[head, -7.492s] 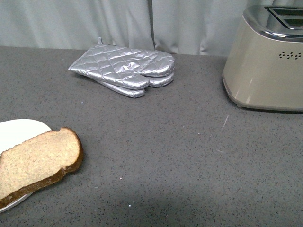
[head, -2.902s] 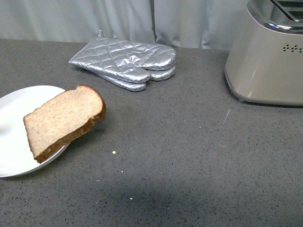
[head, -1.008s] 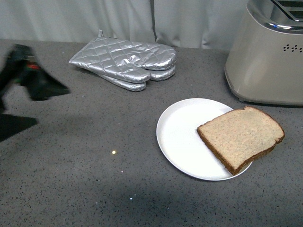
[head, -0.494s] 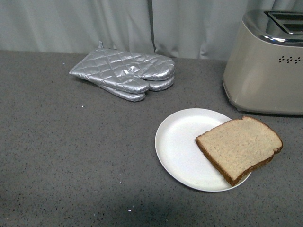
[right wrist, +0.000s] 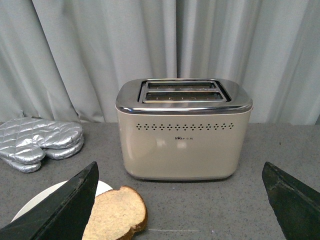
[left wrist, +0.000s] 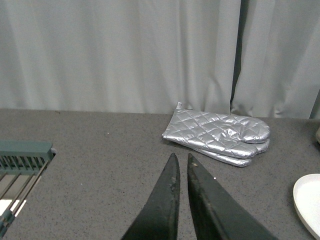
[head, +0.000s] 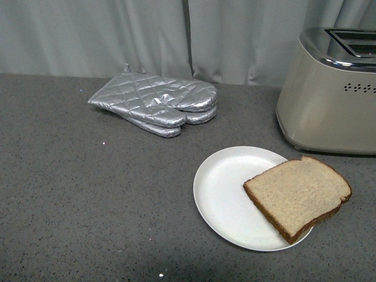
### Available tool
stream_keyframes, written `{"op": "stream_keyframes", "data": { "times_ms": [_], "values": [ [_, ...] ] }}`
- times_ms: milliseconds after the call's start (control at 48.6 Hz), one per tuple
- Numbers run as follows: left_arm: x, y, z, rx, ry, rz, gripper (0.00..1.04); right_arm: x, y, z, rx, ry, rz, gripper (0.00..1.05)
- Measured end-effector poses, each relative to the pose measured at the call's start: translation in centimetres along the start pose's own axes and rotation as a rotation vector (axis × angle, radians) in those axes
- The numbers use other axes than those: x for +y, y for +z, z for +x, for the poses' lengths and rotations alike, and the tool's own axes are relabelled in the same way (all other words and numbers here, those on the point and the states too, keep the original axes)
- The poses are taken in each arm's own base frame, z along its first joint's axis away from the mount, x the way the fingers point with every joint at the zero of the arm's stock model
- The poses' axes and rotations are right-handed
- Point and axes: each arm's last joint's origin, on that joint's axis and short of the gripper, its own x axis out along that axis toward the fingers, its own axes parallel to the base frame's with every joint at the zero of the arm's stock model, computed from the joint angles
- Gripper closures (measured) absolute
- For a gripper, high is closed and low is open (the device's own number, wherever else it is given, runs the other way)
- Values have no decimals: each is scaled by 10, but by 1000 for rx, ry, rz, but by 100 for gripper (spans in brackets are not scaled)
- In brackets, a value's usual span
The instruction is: Put bread into toaster
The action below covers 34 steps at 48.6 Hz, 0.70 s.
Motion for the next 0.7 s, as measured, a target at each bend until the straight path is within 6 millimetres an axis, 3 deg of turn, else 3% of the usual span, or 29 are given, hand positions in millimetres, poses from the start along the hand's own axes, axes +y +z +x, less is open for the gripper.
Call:
{"op": "stream_keyframes", "data": {
  "times_ms": [41,700],
  "values": [
    [0,0,0,2,0,-2,101,0,0,0,0,0,0,9],
    [0,-3,-15,9,-1,-2,101,0,0,0,0,0,0,9]
  ]
}}
